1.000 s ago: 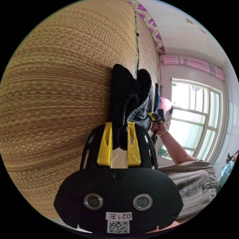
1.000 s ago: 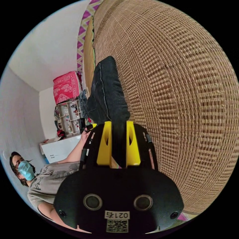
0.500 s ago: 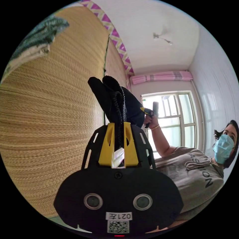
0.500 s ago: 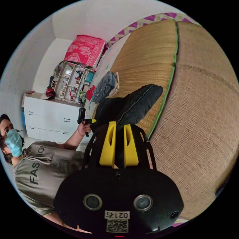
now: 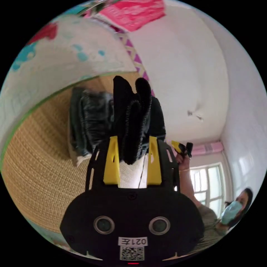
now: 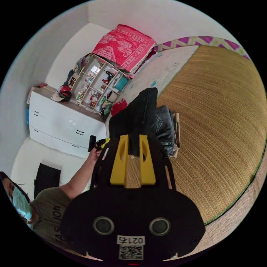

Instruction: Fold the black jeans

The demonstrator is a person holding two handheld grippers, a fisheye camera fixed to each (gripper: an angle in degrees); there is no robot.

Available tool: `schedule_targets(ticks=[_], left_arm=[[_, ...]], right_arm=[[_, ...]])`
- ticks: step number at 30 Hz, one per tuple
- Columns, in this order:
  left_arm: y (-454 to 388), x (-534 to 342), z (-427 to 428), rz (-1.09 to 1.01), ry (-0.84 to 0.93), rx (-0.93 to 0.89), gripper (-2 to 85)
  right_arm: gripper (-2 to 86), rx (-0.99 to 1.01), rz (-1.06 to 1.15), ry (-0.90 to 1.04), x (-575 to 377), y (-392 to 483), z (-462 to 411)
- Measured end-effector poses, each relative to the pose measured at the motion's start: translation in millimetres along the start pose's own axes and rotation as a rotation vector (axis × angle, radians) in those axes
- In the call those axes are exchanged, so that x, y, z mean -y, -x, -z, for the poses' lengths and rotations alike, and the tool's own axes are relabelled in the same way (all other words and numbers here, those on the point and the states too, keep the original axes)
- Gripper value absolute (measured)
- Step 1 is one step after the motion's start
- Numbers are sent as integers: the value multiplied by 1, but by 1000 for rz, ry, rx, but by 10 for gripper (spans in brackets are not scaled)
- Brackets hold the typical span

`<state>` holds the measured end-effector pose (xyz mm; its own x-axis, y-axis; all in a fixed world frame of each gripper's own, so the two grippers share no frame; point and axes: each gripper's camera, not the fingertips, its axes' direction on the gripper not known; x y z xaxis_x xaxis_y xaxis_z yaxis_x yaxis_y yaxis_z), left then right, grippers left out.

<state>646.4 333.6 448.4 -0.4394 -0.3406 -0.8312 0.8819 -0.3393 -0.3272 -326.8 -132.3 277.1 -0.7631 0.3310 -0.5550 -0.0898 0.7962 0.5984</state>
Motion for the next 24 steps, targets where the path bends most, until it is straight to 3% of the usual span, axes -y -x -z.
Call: schedule_targets(ticks=[2, 5, 13, 17, 24], left_arm=[[59, -25, -1, 146, 17, -37, 74], [87, -74, 7, 134, -56, -198, 2], [61, -212, -32, 56, 203, -309, -9], [15, -288, -91, -4, 430, -289, -9], [-119, -381, -175, -375, 537, -29, -9]], right_arm=[[36, 22, -31, 19, -25, -18, -2], [7, 88, -70, 63, -94, -51, 10], [-5, 98, -260, -80, -352, -113, 123], [-6, -87, -358, -326, -489, -106, 202], [-4, -434, -571, -603, -674, -98, 317]])
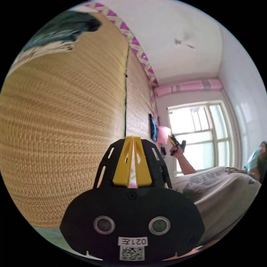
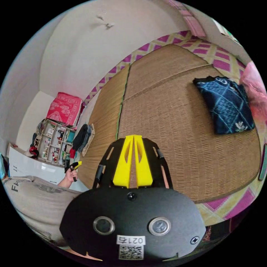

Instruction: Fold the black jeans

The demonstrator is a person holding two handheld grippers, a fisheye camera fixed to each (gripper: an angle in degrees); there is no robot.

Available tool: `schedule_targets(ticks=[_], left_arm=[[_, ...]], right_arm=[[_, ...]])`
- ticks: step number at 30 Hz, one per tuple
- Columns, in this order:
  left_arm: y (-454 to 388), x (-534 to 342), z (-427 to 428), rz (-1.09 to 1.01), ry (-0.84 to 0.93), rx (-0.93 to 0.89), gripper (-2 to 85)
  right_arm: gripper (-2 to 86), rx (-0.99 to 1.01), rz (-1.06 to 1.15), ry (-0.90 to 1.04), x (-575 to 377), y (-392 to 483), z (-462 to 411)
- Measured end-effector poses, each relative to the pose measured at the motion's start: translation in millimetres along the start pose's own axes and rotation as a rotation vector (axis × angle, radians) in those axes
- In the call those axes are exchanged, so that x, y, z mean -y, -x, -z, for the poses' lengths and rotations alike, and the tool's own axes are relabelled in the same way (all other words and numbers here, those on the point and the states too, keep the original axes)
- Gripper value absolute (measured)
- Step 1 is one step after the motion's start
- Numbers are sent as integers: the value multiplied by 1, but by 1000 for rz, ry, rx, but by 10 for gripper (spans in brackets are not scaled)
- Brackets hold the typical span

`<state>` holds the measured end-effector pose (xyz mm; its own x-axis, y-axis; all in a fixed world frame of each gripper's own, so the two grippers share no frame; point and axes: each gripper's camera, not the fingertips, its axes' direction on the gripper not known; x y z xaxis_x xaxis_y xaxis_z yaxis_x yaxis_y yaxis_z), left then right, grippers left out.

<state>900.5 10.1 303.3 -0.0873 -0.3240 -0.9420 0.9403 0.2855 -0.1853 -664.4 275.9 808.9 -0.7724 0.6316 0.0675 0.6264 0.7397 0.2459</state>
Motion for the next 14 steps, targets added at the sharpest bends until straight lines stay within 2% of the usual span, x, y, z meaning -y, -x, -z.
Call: schedule_targets(ticks=[2, 7, 10, 14], left_arm=[[-57, -3, -32, -118, -7, 51, -10], [-134, -38, -94, -147, 38, 71, -10], [-165, -65, -119, -110, 46, 136, -10], [-194, -102, -134, 5, -34, 140, -9]], right_arm=[[-1, -84, -13, -4, -2, -33, 29], [38, -324, 14, -49, 11, -112, 78], [119, -371, 52, -102, 21, -158, 87], [136, -385, 88, 13, 31, -208, 69]])
